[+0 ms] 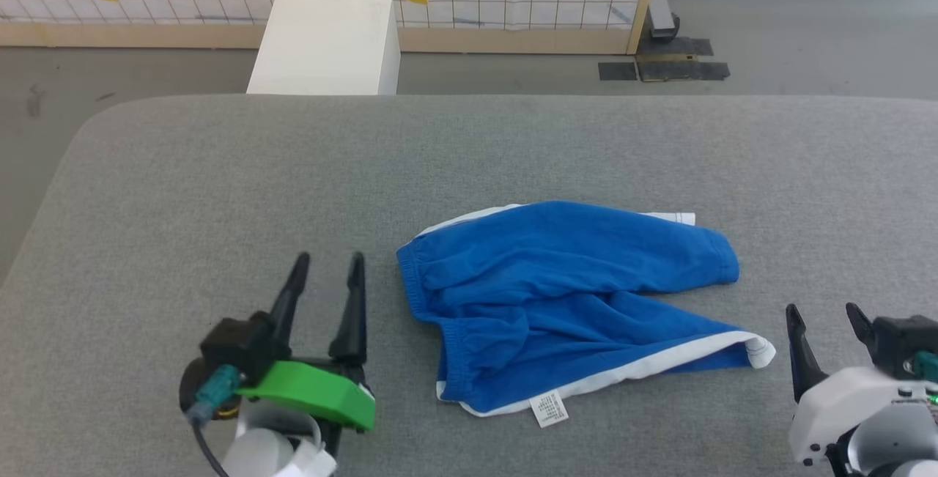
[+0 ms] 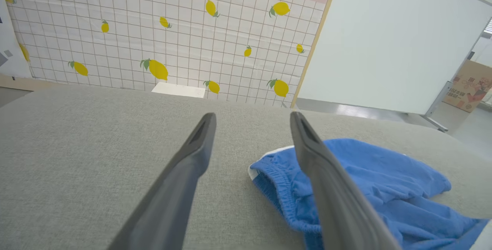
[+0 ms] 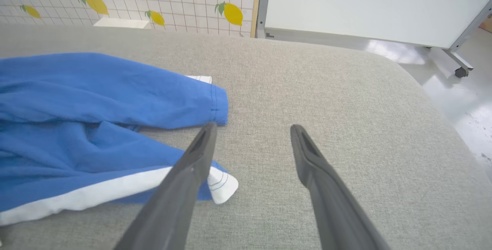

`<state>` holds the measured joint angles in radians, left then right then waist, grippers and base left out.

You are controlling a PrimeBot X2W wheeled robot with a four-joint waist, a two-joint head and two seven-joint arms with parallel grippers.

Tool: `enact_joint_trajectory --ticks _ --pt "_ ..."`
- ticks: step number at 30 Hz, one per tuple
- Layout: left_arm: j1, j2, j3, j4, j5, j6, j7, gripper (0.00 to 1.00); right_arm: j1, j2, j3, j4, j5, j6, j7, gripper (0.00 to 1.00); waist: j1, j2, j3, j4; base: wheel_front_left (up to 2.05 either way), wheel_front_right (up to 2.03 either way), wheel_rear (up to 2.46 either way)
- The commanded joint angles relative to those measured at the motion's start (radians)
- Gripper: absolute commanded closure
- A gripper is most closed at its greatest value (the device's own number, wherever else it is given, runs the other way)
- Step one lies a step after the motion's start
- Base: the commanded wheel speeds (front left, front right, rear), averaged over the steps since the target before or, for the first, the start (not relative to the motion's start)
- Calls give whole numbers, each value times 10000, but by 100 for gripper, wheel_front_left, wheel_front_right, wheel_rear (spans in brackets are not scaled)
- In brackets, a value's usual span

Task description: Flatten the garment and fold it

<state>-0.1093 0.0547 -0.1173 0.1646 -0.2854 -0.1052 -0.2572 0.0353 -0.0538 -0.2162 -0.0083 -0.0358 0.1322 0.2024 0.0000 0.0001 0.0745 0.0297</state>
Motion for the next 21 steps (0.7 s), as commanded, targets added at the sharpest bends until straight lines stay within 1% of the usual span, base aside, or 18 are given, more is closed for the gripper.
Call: enact_joint_trajectory --ticks 1,3,5,7,10,12,14,17,21 --pt "203 116 -195 88 139 -92 -45 0 200 32 82 -142 147 -15 -364 0 0 -1 -89 -58 0 0 0" --pt "273 405 -695 242 280 -176 -42 0 353 33 214 -259 299 -15 -832 0 0 -1 -128 -88 0 0 0" --pt "297 828 -1476 387 427 -229 108 0 479 33 331 -350 319 -15 -1137 0 0 -1 -127 -120 0 0 0" --pt "282 1333 -2511 435 415 -245 352 0 531 34 456 -351 425 -15 -1298 0 0 -1 -93 -177 0 0 0" --pt "162 2144 -4103 434 -39 -250 685 0 535 34 547 -325 537 -15 -1401 0 0 -1 -14 -243 0 0 0" --pt "27 2594 -4987 493 -371 -251 874 0 499 34 581 -318 595 -15 -1463 0 0 -1 39 -283 0 0 0" --pt "-117 2898 -5647 629 -766 -252 999 0 465 34 618 -289 628 -15 -1485 0 0 -1 84 -320 0 0 0" --pt "-349 3030 -5975 1042 -1165 -253 1036 0 408 35 629 -253 687 -15 -1504 0 0 -1 163 -359 0 0 0" --pt "-656 2711 -5838 1844 -1493 -218 993 0 320 35 661 -207 796 -15 -1529 0 0 -1 258 -419 0 0 0"
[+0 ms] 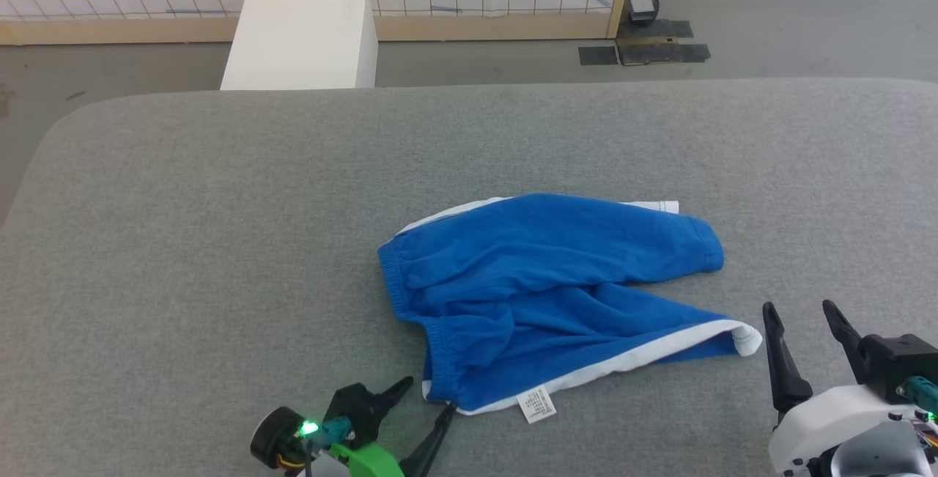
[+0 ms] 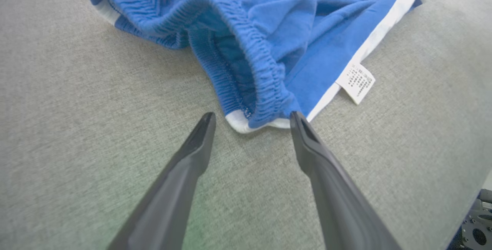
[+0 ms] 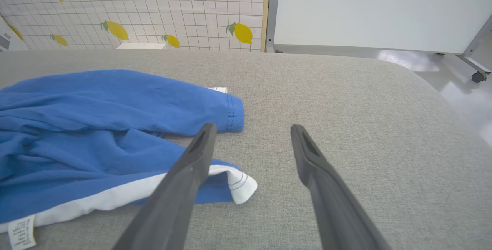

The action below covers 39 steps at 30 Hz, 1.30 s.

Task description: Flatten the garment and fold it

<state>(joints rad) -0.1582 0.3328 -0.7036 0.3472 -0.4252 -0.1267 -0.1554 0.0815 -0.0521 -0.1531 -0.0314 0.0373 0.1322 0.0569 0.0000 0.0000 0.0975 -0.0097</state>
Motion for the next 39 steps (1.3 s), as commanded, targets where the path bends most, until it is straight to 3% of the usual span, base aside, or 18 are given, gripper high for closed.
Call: enact_joint_trajectory --ticks 1,9,10,12,13,26,39 --pt "-252 -195 76 235 -167 52 -26 0 -163 18 55 42 92 -15 -80 0 0 0 50 -46 0 0 0" --pt "-730 -837 192 1859 -818 150 773 0 -337 18 308 238 250 -15 -96 0 0 0 203 -311 0 0 0" --pt "-741 -872 217 1975 -912 153 885 6 -328 18 315 241 258 -15 -75 0 0 0 215 -331 0 0 0" --pt "-766 -897 230 2124 -997 171 1028 87 -305 18 311 250 276 -15 13 0 0 0 233 -358 0 0 0" --pt "-763 -911 232 2164 -1042 172 1084 100 -288 18 303 264 285 -15 65 0 0 0 235 -362 0 0 0" --pt "-763 -918 295 1698 -1340 291 1147 100 -6 18 361 810 484 -15 2215 0 0 0 265 -80 0 0 0" --pt "-996 -808 261 1112 -1327 420 1200 100 -1678 18 302 2557 300 -15 3117 0 0 0 677 123 0 0 0"
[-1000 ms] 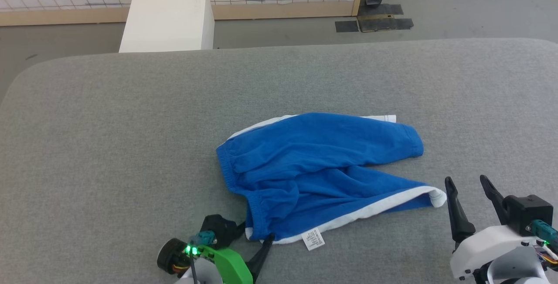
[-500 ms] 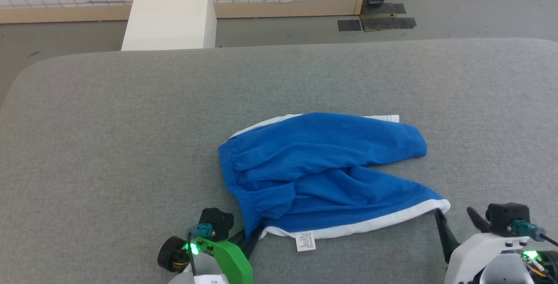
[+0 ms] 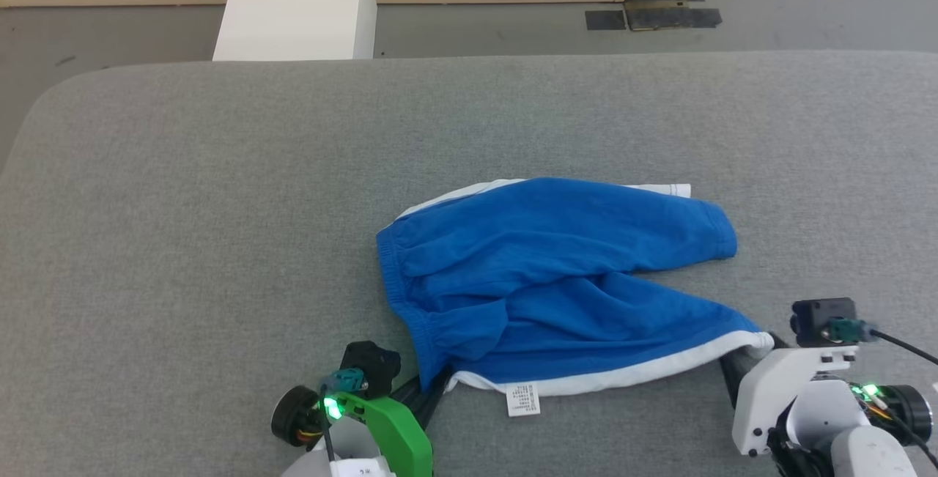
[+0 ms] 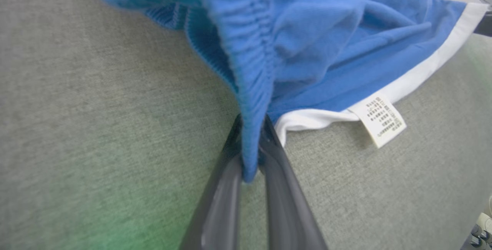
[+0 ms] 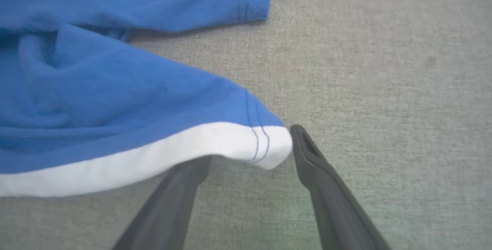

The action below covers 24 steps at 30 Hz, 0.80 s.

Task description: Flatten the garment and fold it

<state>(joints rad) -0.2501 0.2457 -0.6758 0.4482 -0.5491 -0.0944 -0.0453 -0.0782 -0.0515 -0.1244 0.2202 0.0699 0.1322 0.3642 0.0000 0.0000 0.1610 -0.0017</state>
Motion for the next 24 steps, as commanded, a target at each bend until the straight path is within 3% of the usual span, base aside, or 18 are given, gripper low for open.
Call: enact_joint_trajectory --ticks 1,4,6,9,24 --pt "-105 58 -28 71 -86 104 107 100 -149 12 40 229 -106 -15 276 0 0 0 72 73 0 0 0" --pt "-151 50 -50 17 -89 118 112 100 -237 12 43 526 -247 -15 835 0 0 0 105 126 0 0 0" --pt "-152 50 -62 0 -102 123 100 100 -218 12 75 589 -321 -15 1149 21 0 0 100 147 0 0 0" --pt "-117 66 -65 -9 -133 146 68 100 -183 12 70 484 -274 -15 1150 98 0 0 62 132 0 0 0" --pt "143 362 299 -994 -384 361 -545 100 596 13 -50 -1630 -295 -15 391 100 0 0 -563 -132 0 0 0"
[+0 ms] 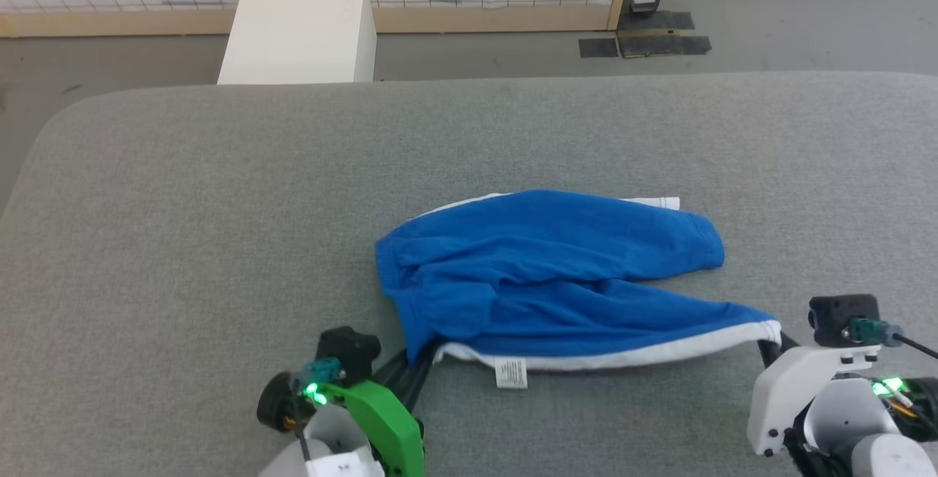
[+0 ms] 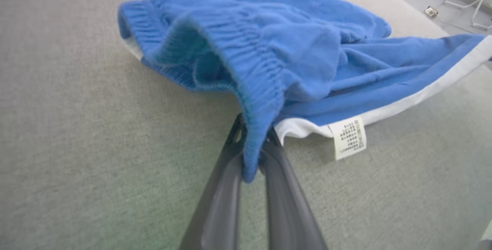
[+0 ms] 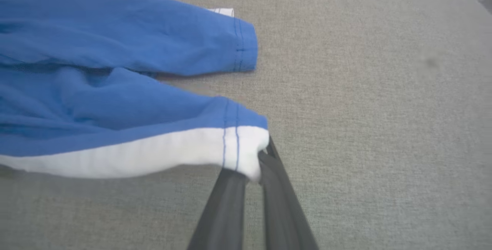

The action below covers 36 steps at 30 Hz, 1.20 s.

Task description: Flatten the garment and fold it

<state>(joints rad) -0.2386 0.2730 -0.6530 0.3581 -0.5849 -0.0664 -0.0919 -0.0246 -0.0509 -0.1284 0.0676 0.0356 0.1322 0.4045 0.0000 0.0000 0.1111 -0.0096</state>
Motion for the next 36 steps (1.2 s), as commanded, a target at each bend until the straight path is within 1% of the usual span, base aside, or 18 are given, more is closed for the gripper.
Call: enact_joint_trajectory --ticks 1,3,6,8,11,13,16,17,19,22,24,27,29,32,36 --pt "2 131 142 -289 -63 84 -127 100 77 7 4 -327 80 -15 27 100 0 0 -83 -72 0 0 0" --pt "-108 173 357 -839 -297 40 -157 100 41 7 103 -833 116 -15 209 100 0 0 -96 -108 0 0 0" --pt "-558 317 656 -1744 -749 -107 209 100 -397 -9 454 -1558 -43 -15 679 100 0 0 48 -184 0 0 0" --pt "-1059 432 844 -2271 -1096 -228 603 100 -1013 -253 827 -1858 -96 -15 1015 100 0 0 256 -254 0 0 0" --pt "-2106 580 1172 -2764 -1739 -381 1345 100 -2315 -778 1485 -1918 124 -15 1513 100 0 0 662 -368 0 0 0" --pt "-2997 655 1473 -2854 -2241 -439 1909 100 -3426 -1206 1931 -1686 330 -15 1832 100 0 0 998 -458 0 0 0" --pt "-4539 787 1899 -2576 -2748 -471 2732 100 -5336 -1749 2525 -962 578 -15 2124 100 0 0 1593 -604 0 0 0" --pt "-5602 842 2179 -2201 -2864 -425 3078 100 -6614 -1938 2840 -342 749 -15 2170 100 0 0 1997 -701 0 0 0" --pt "-6525 833 2418 -1809 -2872 -332 3215 100 -7726 -2022 3026 218 794 -15 2106 100 0 0 2342 -784 0 0 0" --pt "-8004 719 2800 -1095 -2746 -149 3066 100 -9537 -2013 3192 1171 622 -15 1707 100 0 0 2853 -906 0 0 0" --pt "-8857 589 3076 -696 -2659 -18 2740 100 -10560 -1920 3150 1699 409 -15 1332 100 0 0 3150 -955 0 0 0" --pt "-9975 409 3521 -165 -2538 116 1995 100 -11879 -1728 2982 2364 21 -15 609 100 0 0 3484 -1012 0 0 0" --pt "-10518 310 3744 129 -2495 132 1529 100 -12520 -1597 2812 2688 -210 -15 155 100 0 0 3639 -1013 0 0 0" --pt "-10964 217 3823 554 -2439 21 1101 100 -13079 -1483 2686 3170 -417 -15 -308 100 0 0 3779 -946 0 0 0" --pt "-10696 245 3550 989 -2393 -211 1059 100 -12861 -1545 2927 3679 -275 -15 -462 100 0 0 3808 -816 0 0 0"
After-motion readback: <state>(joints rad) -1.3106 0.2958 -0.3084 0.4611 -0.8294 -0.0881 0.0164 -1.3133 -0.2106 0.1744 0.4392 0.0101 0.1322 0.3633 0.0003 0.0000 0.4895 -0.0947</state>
